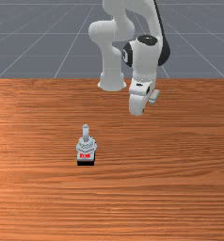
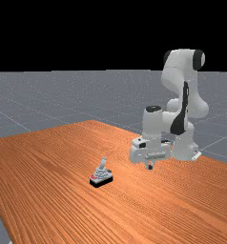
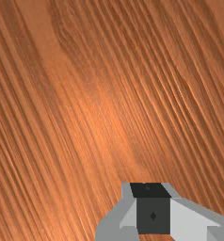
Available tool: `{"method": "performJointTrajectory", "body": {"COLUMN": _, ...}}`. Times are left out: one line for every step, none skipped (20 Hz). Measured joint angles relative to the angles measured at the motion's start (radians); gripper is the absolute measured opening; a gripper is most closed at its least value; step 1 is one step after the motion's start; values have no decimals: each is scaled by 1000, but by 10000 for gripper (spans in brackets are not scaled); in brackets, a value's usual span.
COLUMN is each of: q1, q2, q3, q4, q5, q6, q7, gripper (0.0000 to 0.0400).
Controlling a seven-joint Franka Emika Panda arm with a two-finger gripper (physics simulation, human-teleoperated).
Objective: Turn on the trigger
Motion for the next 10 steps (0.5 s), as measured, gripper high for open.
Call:
{"method": "performJointTrajectory", "body": {"q1": -46, "q2": -6, "q3": 16, "q4": -8, "q5": 3, "q6": 5, "q7": -194, "gripper": 0}}
{"method": "performJointTrajectory", "body": {"q1": -60, "q2": -10, "q3": 9, "q4": -15, "q5": 6, "q6": 7, "q7": -209, "gripper": 0}}
{"method": "performJointTrajectory", "body": {"q1": -73, "q2": -14, "q3": 1, "q4": -21, "q5": 10, "q6": 9, "q7": -223, "gripper": 0}}
{"method": "performJointTrajectory", "body": {"q1": -96, "q2": -16, "q3": 4, "q4": -24, "q5": 13, "q6": 10, "q7": -312, "gripper": 0}}
{"method": "performJointTrajectory", "body": {"q1": -108, "q2": -19, "q3": 1, "q4": -27, "q5": 15, "q6": 11, "q7": -337, "gripper": 0}}
{"method": "performJointTrajectory", "body": {"q1": -135, "q2": -20, "q3": 18, "q4": -30, "q5": 68, "q6": 14, "q7": -430, "gripper": 0}}
{"method": "performJointTrajectory", "body": {"q1": -149, "q2": -20, "q3": 24, "q4": -31, "q5": 99, "q6": 12, "q7": -468, "gripper": 0}}
{"method": "performJointTrajectory", "body": {"q1": -153, "q2": -22, "q3": 14, "q4": -31, "q5": 29, "q6": 11, "q7": -540, "gripper": 0}}
{"method": "performJointTrajectory", "body": {"q1": -169, "q2": -23, "q3": 14, "q4": -33, "q5": 32, "q6": 10, "q7": -602, "gripper": 0}}
{"method": "performJointTrajectory", "body": {"q1": -181, "q2": -24, "q3": 10, "q4": -35, "q5": 34, "q6": 10, "q7": -632, "gripper": 0}}
